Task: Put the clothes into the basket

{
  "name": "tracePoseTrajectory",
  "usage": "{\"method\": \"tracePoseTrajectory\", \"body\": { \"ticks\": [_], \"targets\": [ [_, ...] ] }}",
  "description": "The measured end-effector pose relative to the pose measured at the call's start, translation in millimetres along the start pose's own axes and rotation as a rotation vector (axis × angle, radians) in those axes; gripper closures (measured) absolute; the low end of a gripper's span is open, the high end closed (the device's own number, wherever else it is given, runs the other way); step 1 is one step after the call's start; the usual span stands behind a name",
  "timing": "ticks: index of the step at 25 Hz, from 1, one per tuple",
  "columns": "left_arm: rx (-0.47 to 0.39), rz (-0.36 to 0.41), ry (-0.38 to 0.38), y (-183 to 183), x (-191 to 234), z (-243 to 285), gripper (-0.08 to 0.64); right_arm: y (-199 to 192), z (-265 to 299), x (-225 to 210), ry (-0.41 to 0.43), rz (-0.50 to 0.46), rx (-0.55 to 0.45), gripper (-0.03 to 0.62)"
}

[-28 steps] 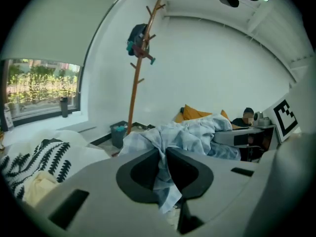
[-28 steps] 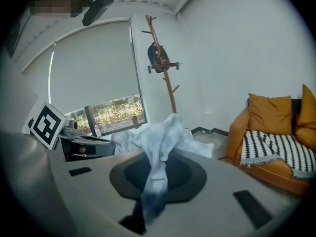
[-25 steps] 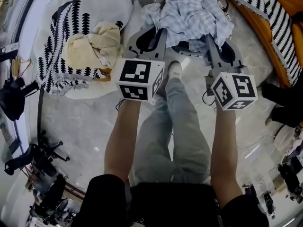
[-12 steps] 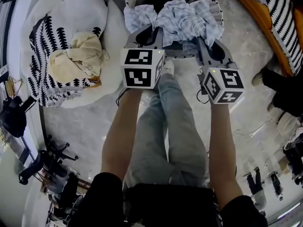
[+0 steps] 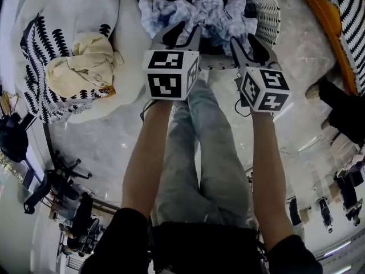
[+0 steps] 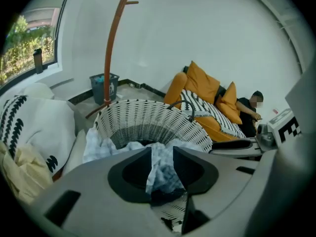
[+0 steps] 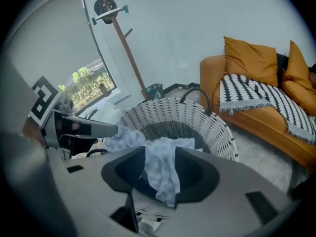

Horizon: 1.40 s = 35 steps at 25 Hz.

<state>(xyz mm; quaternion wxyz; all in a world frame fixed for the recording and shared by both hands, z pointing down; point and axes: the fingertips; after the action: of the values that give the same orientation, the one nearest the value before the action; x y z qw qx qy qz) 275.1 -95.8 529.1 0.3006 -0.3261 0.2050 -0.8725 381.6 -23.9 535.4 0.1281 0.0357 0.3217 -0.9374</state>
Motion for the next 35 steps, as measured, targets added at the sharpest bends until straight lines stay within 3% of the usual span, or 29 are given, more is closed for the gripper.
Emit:
{"method": "tracePoseTrajectory", "body": {
  "ticks": [7,15,20,25,30,35],
  "targets": [
    [-0.073,-0.057,0.049,3.0,23.0,-26.9,0.436,7.3,12.5,23.6,0.057,-0.036,0.001,0.419],
    [-0.199,-0.186,0.21,-18.7,93.9,-123.7,0.436,29.3,18.6,132.5,0.22,-0.167,-0.029,0.425],
    [-0.261,-0.285,0.362,-53.6,149.8,-193.2,0.436,36.3,17.1,210.9,0.344,-0.246,-0.049,0.425],
    [-0.284,-0.394,0.488,-106.4,201.5,-254.7,0.436,18.4,17.5,293.0,0.464,-0.316,-0.017,0.423],
    [-0.28,-0.471,0.524,-154.0,239.4,-294.5,0.436,-8.7,27.2,359.8,0.544,-0.367,0.045,0.408],
    [-0.244,-0.479,0.555,-188.9,278.6,-319.4,0.43,-33.2,45.7,406.5,0.577,-0.359,0.106,0.383]
  ]
}}
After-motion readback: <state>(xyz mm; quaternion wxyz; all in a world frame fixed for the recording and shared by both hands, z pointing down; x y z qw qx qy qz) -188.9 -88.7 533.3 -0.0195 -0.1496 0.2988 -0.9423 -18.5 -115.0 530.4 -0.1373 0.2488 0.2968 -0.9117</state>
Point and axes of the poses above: the fingertips, and each gripper's own axes: z forward along the fingers, x to its left, y out of its top, and after that the axes turned 8 degrees about -y, right-handed
